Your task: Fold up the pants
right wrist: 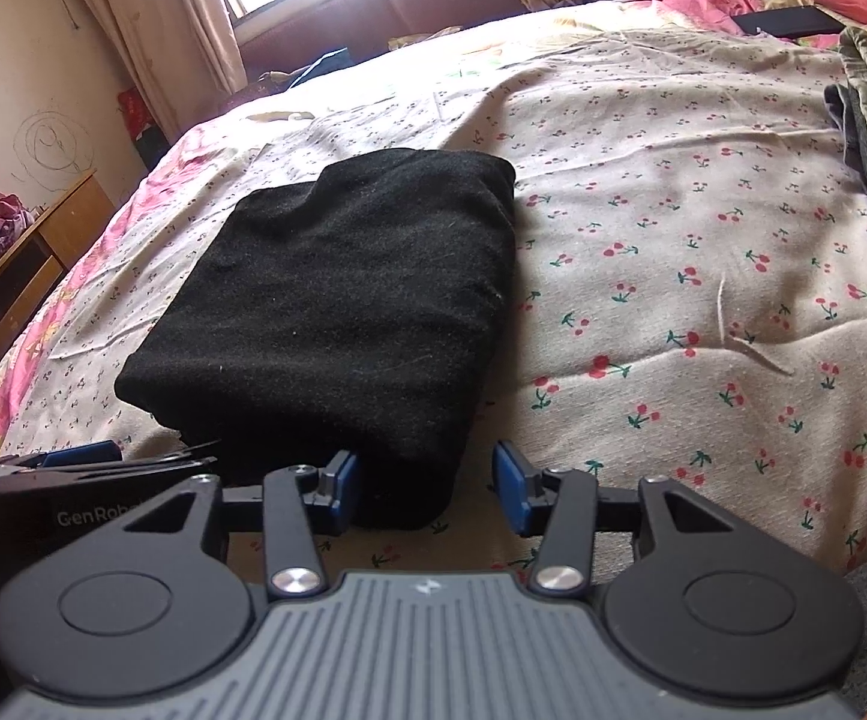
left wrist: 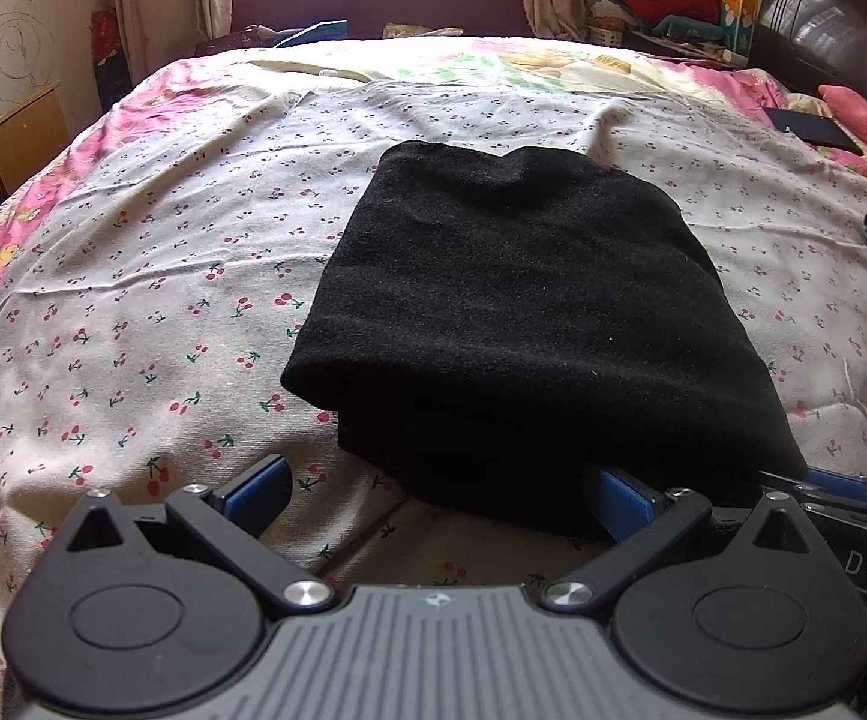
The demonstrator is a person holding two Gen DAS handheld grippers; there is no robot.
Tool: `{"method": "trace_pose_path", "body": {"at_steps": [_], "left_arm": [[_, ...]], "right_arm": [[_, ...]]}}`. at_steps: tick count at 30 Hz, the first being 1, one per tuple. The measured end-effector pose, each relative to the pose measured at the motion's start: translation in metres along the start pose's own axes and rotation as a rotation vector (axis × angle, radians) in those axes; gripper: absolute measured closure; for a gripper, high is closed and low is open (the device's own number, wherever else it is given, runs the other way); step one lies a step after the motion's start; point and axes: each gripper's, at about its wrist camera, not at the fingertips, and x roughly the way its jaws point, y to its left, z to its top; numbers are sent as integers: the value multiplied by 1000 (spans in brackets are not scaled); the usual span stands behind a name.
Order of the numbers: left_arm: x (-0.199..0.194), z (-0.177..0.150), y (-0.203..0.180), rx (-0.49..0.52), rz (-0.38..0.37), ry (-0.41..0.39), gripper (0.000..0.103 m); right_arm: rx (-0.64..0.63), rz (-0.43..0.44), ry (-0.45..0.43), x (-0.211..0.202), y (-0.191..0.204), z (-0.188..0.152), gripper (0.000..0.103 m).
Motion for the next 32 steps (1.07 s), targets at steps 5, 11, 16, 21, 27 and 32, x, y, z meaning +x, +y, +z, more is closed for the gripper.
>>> {"method": "trace_pose_path", "body": {"at_steps": [5, 11, 16, 21, 27, 32], "left_arm": [[1, 0, -1, 3, 4, 5, 0], [1, 0, -2, 11, 11, 6, 0], [1, -1, -2, 15, 16, 5, 0], [1, -1, -2, 15, 17, 6, 0], [2, -1, -3, 17, 19, 5, 0], [1, -1, -3, 14, 21, 1, 0]], "right_arm": [[0, -1, 2, 1, 0, 0, 55], [4, -3, 8, 2, -1, 1, 55], [5, -5, 13, 3, -2, 1, 55], [5, -4, 14, 3, -2, 1, 55], [5, -5, 13, 3, -1, 1, 55], [6, -4, 13, 3, -1, 1, 55]]}}
